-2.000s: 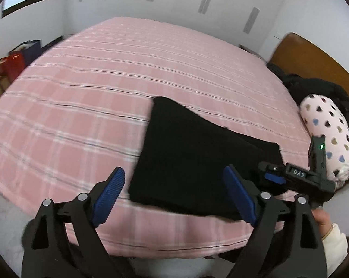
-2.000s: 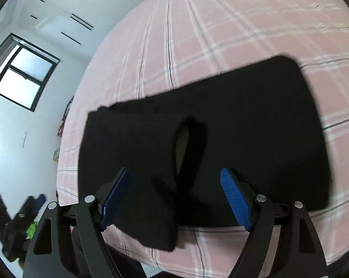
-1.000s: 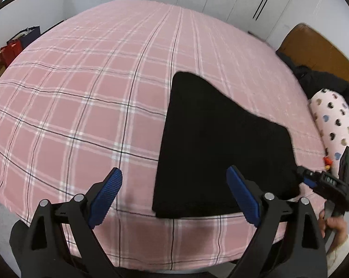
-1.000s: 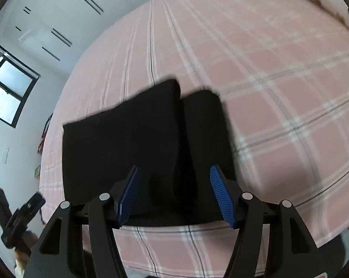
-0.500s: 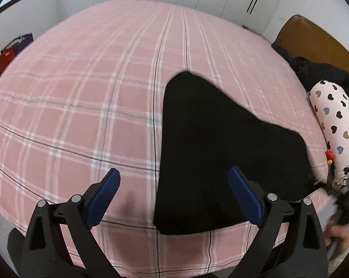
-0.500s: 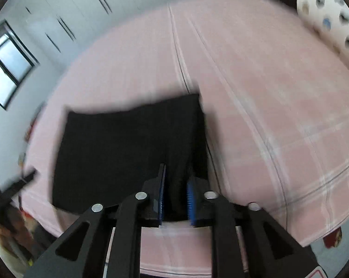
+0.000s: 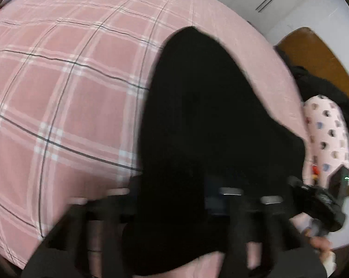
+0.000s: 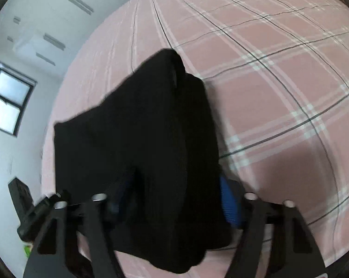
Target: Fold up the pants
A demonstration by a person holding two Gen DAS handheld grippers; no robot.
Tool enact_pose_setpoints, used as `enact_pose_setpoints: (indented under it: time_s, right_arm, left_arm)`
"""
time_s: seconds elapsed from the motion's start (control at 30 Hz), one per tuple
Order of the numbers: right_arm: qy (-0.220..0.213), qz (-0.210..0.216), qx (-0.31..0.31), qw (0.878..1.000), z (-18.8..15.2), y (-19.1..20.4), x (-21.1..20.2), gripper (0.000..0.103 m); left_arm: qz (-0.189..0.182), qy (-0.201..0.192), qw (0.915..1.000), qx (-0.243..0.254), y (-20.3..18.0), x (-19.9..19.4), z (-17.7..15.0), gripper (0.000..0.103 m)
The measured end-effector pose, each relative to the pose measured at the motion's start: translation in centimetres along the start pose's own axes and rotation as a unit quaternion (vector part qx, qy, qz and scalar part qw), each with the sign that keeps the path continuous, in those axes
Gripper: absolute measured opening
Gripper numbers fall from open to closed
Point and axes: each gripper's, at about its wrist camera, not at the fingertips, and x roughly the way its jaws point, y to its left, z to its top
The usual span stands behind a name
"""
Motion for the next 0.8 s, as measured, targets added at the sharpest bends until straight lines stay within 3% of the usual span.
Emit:
enact_pose_setpoints:
  time_s: [0.13,0.27,0.33,0.37,0.43,0.53,0.57,0.6,0.63,0.7,0.77,0.8]
  right_arm:
    - [-0.024,0.028,-0.047,0.998,-0.9,4.4,-3.4,0.035]
    - [0.01,0.023,-0.062,0.998,-3.9,4.6,-1.5,0.036]
    - [0.037,-0.023,-0.052,0.998,-5.7,3.2,1.8,0.056]
    - [0.022,-0.018,-0.04,0.999,-6.1,2.6,1.8,0.064]
    - [-0.002,-0.018,-0.009,1.0,-6.1,2.3,0.3,0.063]
    - [-0.078,-0.048,-0.044,0.995,-5.6,4.1,-3.8,0.056]
    - [-0.089,-0.042,-0.062,0.993,-5.3,4.9,-4.8,0.044]
    - [-0.095,-0.037,-0.082,0.991,-5.0,6.1,-5.5,0.036]
    - [-0.094,-0.029,-0.097,0.99,-4.8,7.1,-5.7,0.035]
    - [-0.08,-0.016,-0.136,0.987,-4.0,9.3,-4.8,0.023]
    - [-0.062,-0.022,-0.174,0.982,-2.8,11.6,-2.6,0.023]
    - [-0.056,-0.031,-0.188,0.98,-2.5,12.4,-1.5,0.023]
  left_arm:
    - [-0.026,-0.027,0.999,0.025,0.0,-5.5,0.5,0.019]
    - [0.01,-0.021,0.9993,0.03,2.0,-8.0,-1.1,0.02]
    - [0.022,0.002,0.9997,0.015,4.0,-6.7,-2.7,0.022]
    - [0.039,0.012,0.9991,0.008,5.0,-5.7,-3.5,0.027]
    - [0.069,-0.002,0.9976,0.01,5.6,-5.7,-4.2,0.031]
    - [0.111,-0.049,0.992,0.034,3.5,-8.8,-3.8,0.029]
    - [0.117,-0.077,0.9887,0.053,2.4,-10.5,-3.4,0.029]
    - [0.112,-0.097,0.9866,0.067,1.3,-11.6,-2.9,0.03]
    - [0.102,-0.116,0.9847,0.08,0.1,-12.6,-2.4,0.033]
    - [0.078,-0.127,0.9842,0.095,-2.0,-13.1,-1.5,0.038]
    - [0.059,-0.116,0.9863,0.101,-3.7,-11.9,0.2,0.039]
    - [0.055,-0.093,0.9886,0.105,-4.4,-10.1,1.3,0.039]
